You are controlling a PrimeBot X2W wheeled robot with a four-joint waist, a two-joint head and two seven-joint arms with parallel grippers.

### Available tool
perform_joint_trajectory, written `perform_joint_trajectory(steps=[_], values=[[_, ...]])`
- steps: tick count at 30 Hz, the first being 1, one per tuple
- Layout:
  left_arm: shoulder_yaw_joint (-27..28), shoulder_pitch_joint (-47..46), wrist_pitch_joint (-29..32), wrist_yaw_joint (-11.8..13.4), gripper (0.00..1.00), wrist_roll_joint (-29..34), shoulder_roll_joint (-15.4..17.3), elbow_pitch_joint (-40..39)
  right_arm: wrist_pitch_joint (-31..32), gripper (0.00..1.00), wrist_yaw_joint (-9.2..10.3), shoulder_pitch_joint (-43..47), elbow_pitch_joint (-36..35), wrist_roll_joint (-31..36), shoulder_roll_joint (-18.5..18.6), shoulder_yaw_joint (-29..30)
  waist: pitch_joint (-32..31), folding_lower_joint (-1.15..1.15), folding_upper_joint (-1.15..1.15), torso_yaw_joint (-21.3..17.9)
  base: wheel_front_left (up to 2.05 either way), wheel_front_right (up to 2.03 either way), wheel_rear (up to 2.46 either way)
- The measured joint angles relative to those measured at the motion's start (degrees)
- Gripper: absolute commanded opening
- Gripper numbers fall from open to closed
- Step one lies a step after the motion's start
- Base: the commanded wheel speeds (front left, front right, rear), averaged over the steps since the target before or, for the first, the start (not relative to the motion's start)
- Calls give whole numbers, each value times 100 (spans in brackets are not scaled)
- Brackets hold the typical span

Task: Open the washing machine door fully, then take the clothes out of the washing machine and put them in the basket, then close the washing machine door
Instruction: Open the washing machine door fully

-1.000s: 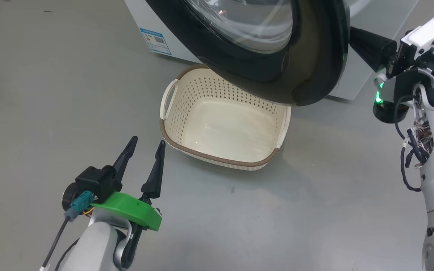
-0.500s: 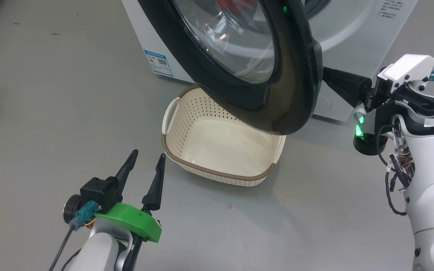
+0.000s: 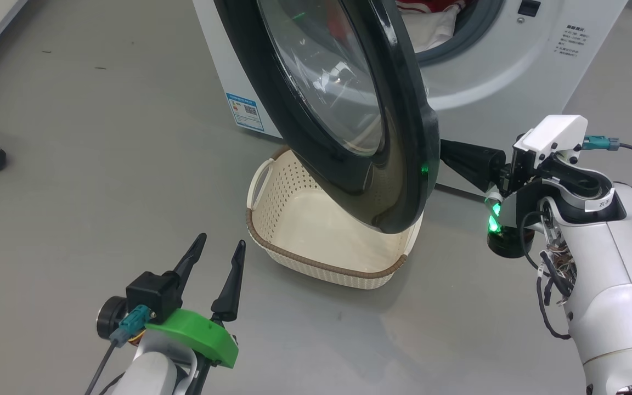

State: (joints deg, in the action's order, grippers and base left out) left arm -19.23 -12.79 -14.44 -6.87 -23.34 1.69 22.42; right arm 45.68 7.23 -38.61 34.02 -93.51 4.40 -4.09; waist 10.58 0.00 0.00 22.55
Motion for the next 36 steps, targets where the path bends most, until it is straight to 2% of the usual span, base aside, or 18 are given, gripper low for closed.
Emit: perform_joint_trajectory(steps=[17, 26, 36], values=[[-24, 109, 0, 0, 100, 44, 3, -76, 145, 0, 0, 107, 23, -225, -43, -644, -77, 0, 0, 170, 0, 0, 0], [-66, 118, 0, 0, 100, 45, 5, -79, 200, 0, 0, 235, -96, -937, -38, -1211, -93, 0, 0, 312, 0, 0, 0], [-63, 155, 0, 0, 100, 59, 8, -91, 181, 0, 0, 268, -385, -1390, -37, -2047, -137, 0, 0, 420, 0, 0, 0]])
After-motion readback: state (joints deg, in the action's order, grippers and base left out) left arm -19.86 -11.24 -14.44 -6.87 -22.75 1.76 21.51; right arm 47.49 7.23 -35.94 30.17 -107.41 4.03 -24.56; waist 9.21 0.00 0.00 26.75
